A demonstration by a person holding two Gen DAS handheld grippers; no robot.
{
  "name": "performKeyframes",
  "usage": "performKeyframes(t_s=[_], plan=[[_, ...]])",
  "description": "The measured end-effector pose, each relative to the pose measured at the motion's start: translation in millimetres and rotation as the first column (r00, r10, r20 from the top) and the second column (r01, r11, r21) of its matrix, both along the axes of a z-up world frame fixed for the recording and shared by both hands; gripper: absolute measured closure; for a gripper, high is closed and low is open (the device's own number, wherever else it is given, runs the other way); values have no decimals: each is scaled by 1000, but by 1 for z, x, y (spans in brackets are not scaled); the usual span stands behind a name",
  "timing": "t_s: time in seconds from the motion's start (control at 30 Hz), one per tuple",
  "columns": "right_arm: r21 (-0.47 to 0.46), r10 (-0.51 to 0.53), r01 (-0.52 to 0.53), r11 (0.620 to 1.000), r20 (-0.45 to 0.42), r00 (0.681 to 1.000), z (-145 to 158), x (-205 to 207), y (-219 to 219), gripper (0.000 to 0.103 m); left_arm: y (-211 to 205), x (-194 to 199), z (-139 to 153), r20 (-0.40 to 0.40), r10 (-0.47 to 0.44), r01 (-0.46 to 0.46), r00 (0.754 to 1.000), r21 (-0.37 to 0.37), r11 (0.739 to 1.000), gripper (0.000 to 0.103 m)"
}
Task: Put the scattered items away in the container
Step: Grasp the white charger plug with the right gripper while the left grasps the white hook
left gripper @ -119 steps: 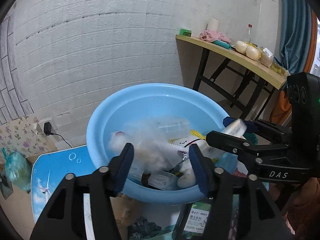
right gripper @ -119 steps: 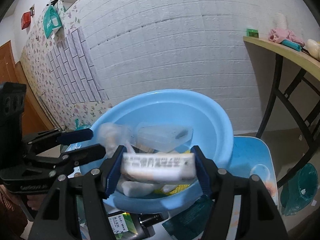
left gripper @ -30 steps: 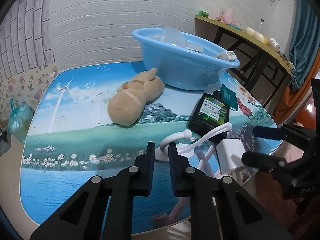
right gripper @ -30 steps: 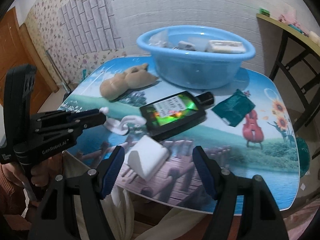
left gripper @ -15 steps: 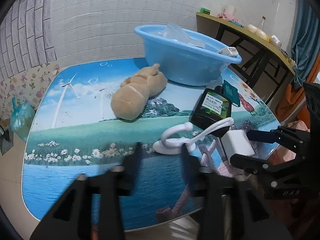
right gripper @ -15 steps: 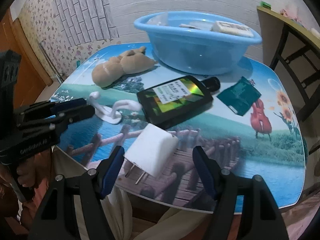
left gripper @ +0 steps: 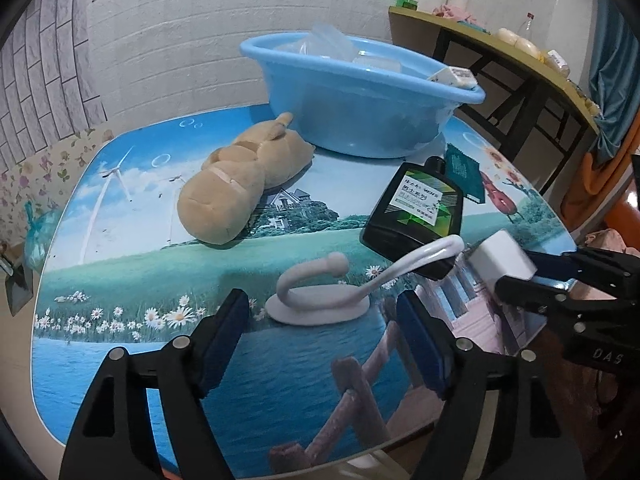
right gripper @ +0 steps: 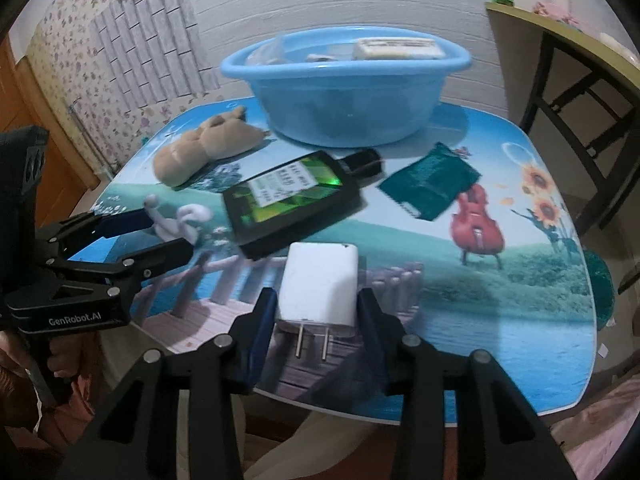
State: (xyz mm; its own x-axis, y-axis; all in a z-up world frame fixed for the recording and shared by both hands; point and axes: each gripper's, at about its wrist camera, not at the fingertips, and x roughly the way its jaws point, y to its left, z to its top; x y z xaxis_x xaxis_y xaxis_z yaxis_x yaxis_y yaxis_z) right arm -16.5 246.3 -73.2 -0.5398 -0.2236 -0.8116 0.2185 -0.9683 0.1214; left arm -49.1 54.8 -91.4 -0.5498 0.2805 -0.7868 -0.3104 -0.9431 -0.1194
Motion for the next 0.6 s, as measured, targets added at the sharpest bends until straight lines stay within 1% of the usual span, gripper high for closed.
performKeyframes(t_s=[0.23,0.3,0.33,0.47,0.6], plan=[[-6,-57,57,998,-6,998,-1,-5,16,62,9,0,-3,-23,15,-17,1000,-66,998,27],[-8,-60,60,998,-9,998,-2,-5,16,62,10,3,-4,-47,29,-33,999,-83,996,38],[-4,-59,59,998,-12,998,-2,-6,15,62,11,4,-3,-58,26,-31,998,-84,996,48],[0,-57,57,998,-9,998,-6,-8,14,61,8,7,-2,-59,15,-19,998,-65,998,48],[15,-46,47,999,-36,998,-7,-11,12,61,4,7,-2,-54,38,-42,998,-62,997,48]])
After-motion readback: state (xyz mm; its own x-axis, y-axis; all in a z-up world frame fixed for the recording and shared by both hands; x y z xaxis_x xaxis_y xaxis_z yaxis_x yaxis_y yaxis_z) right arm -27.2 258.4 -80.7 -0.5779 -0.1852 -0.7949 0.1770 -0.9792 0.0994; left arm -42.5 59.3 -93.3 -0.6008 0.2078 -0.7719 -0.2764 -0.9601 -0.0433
